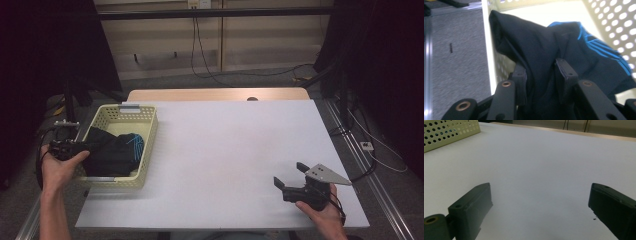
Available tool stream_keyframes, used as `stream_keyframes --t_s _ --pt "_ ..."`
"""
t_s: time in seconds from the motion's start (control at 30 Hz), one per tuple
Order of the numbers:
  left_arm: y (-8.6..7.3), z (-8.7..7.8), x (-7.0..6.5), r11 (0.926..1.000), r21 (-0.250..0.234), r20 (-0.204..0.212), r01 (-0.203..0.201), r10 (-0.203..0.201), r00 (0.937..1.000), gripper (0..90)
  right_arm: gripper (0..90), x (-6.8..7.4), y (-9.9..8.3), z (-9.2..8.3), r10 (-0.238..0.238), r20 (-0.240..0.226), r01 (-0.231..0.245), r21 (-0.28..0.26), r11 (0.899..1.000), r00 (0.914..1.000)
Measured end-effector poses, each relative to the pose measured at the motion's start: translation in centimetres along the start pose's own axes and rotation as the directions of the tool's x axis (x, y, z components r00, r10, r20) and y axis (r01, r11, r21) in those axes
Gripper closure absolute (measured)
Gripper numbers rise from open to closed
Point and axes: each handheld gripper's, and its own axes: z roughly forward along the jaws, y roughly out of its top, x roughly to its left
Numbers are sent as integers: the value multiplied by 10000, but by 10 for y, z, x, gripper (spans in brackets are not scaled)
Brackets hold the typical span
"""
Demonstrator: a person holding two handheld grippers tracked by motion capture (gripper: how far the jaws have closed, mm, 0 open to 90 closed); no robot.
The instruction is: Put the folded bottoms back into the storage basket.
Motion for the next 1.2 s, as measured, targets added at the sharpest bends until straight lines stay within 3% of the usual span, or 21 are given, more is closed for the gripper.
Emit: stream_keyframes --t_s 0.17,0.33,0.53,0.63,0.77,0.9,1.07,1.2 --pt "2 7 -2 9988 474 -592 -97 125 9982 652 49 0 0 0 -11 11 11 -7 10000 10000" --pt "8 13 -2 9988 391 -1001 -285 323 9945 659 48 0 0 0 7 21 -7 4 10000 10000" --pt "8 20 -1 9995 290 -1192 -157 191 9927 664 49 -1 0 0 38 27 -38 9 10000 10000" --pt "7 19 -1 9983 566 -1263 -130 201 9918 657 48 -1 0 -1 30 23 -30 -14 10000 10000" --pt "6 11 -2 9993 385 -1081 41 1 9941 607 48 -1 0 -1 42 12 -42 -15 10000 10000" --pt "8 0 -7 9998 -208 -960 -5 -15 9954 499 48 0 0 -1 7 8 -7 -38 10000 10000" --pt "14 -10 -14 9940 -1091 -385 -70 28 9993 331 48 0 0 0 6 0 -6 -10 10000 10000" --pt "21 -9 -24 9900 -1388 -142 -233 215 9997 225 48 0 0 0 -2 -10 2 -25 10000 10000"
